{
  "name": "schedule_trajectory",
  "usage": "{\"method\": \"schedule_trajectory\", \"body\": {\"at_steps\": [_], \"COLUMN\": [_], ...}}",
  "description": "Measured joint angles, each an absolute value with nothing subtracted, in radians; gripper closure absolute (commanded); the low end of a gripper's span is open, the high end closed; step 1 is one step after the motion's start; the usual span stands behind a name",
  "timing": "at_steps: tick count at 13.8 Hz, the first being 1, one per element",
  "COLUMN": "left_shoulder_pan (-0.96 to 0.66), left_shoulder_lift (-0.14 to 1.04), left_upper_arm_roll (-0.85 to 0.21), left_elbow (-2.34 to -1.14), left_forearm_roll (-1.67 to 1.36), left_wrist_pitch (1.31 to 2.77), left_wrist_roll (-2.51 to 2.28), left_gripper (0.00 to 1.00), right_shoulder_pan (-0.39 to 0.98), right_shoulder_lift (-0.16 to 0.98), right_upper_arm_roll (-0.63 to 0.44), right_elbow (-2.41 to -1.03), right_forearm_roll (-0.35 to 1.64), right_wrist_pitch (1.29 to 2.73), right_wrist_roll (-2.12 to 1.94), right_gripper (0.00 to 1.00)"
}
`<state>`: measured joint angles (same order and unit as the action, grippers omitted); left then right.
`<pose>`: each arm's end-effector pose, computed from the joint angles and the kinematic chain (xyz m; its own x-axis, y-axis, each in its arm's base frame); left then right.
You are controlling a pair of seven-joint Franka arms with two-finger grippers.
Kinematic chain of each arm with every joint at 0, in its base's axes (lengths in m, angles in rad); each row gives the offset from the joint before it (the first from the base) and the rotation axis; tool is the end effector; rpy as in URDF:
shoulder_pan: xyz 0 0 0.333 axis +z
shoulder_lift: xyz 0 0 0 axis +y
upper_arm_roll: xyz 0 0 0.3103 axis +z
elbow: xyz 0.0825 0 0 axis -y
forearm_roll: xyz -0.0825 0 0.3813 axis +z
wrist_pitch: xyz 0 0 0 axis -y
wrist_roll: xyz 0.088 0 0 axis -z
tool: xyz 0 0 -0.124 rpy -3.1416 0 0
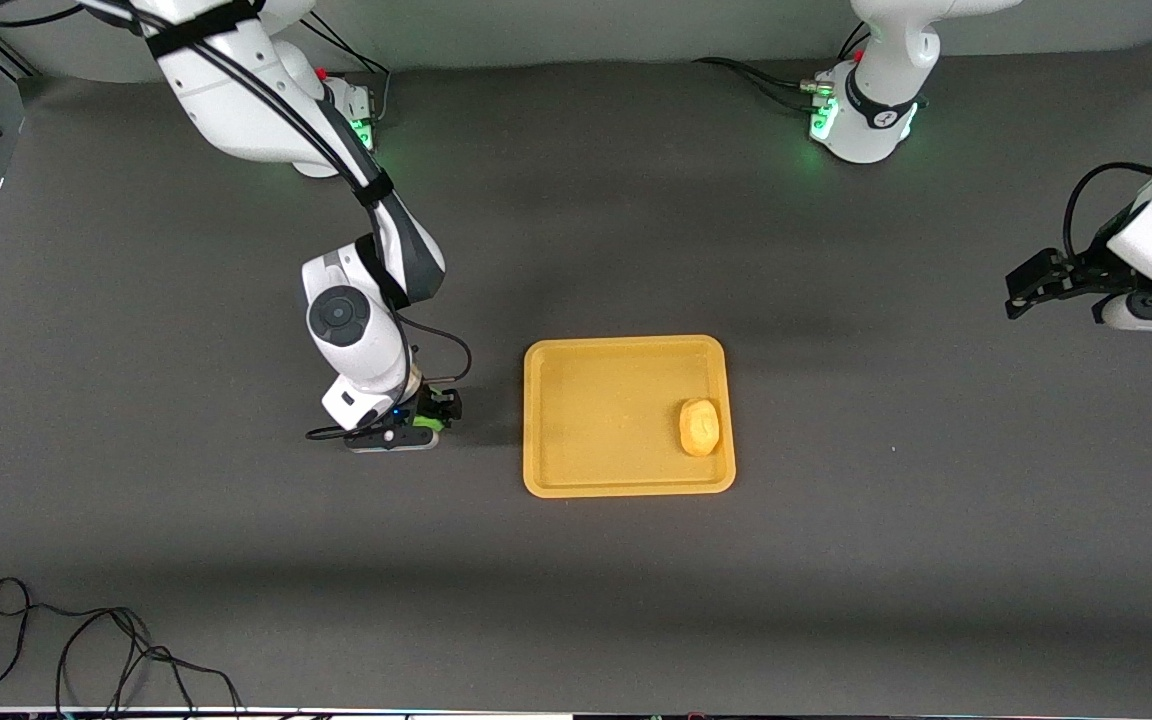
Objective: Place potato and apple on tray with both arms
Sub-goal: 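Lift the green apple with the right gripper and carry it over the tray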
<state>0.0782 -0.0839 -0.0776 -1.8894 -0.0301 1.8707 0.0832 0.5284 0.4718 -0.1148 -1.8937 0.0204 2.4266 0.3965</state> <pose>0.5422 -0.0035 0.5226 0.9951 -0.0738 0.0665 -0.0751 -0.9970 0.0173 0.5811 0.2588 0.2410 0.9971 0.0166 0.0739 0.0159 -0.9998 0.0100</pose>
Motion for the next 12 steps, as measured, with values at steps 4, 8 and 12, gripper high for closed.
{"method": "schedule_trajectory", "body": {"at_steps": [4, 8, 12], "left_shoulder_pan": [0.078, 0.078, 0.085], "left_shoulder_lift": [-0.101, -0.132, -0.105], "left_upper_arm_roll": [-0.078, -0.081, -0.074], "left_elbow": [-1.88, -1.844, -1.847], "left_forearm_roll": [-0.026, 0.0, 0.0], "left_wrist_pitch": [1.859, 1.806, 1.807], "left_wrist_roll": [0.105, 0.112, 0.114], "left_gripper": [0.0, 0.0, 0.0], "right_shoulder_pan": [0.528, 0.558, 0.695], "right_shoulder_lift": [0.374, 0.384, 0.526], "right_upper_arm_roll": [-0.117, -0.109, -0.099], "right_elbow": [-1.638, -1.408, -1.221], "right_forearm_roll": [0.02, 0.021, 0.021], "right_wrist_pitch": [2.052, 1.868, 1.815], "right_wrist_roll": [0.397, 0.447, 0.656], "right_gripper": [0.43, 0.43, 0.44]}}
